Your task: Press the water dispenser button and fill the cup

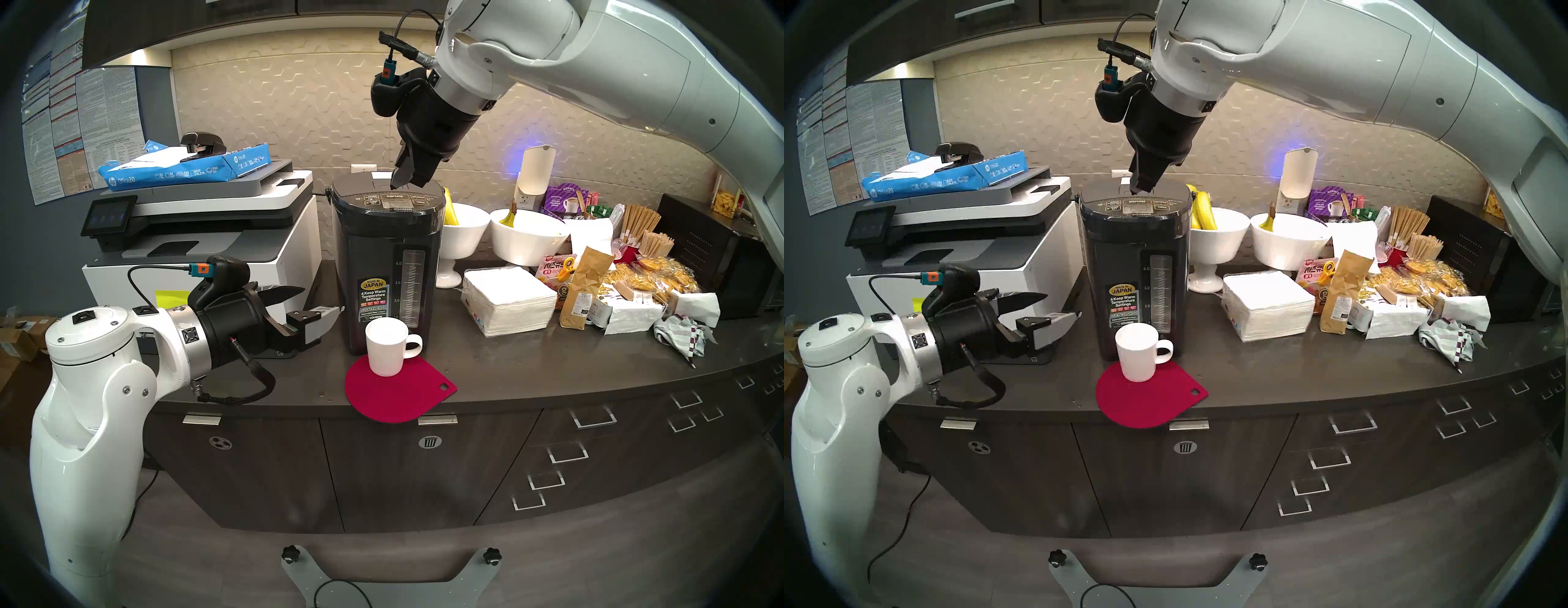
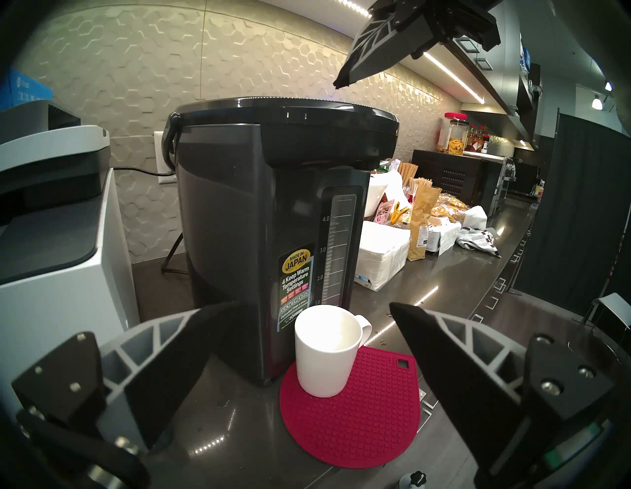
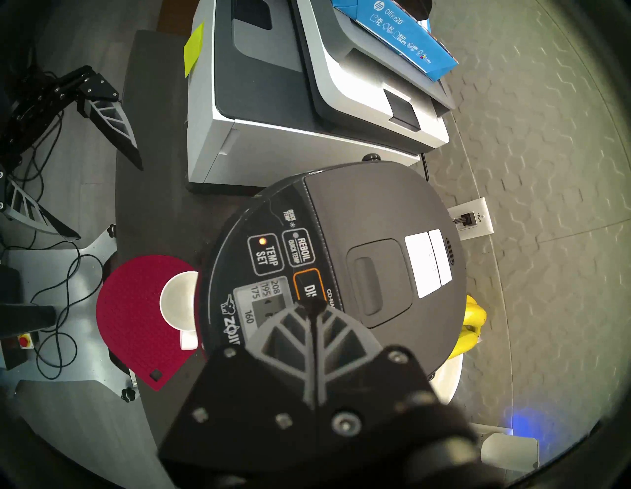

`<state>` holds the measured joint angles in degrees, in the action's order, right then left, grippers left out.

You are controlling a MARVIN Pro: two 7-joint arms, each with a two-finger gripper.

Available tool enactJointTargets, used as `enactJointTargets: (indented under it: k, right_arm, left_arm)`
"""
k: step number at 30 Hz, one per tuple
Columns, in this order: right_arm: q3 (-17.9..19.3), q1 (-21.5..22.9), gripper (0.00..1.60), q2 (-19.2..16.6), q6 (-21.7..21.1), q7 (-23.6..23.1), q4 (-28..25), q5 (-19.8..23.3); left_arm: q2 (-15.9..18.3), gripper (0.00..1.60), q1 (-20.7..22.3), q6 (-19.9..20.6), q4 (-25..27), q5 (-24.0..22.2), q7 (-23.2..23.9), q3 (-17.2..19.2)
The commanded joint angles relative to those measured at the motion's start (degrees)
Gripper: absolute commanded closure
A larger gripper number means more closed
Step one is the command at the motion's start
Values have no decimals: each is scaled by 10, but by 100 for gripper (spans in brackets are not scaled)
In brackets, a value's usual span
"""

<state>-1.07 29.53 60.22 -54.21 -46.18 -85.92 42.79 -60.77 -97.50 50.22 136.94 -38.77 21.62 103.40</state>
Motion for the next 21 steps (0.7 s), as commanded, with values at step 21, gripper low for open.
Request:
enactJointTargets:
  k: [21]
  right_arm:
    - [-9,-22,160,6,18,13,23,-10]
  left_arm:
    - [0,0,0,0,7,0,0,0]
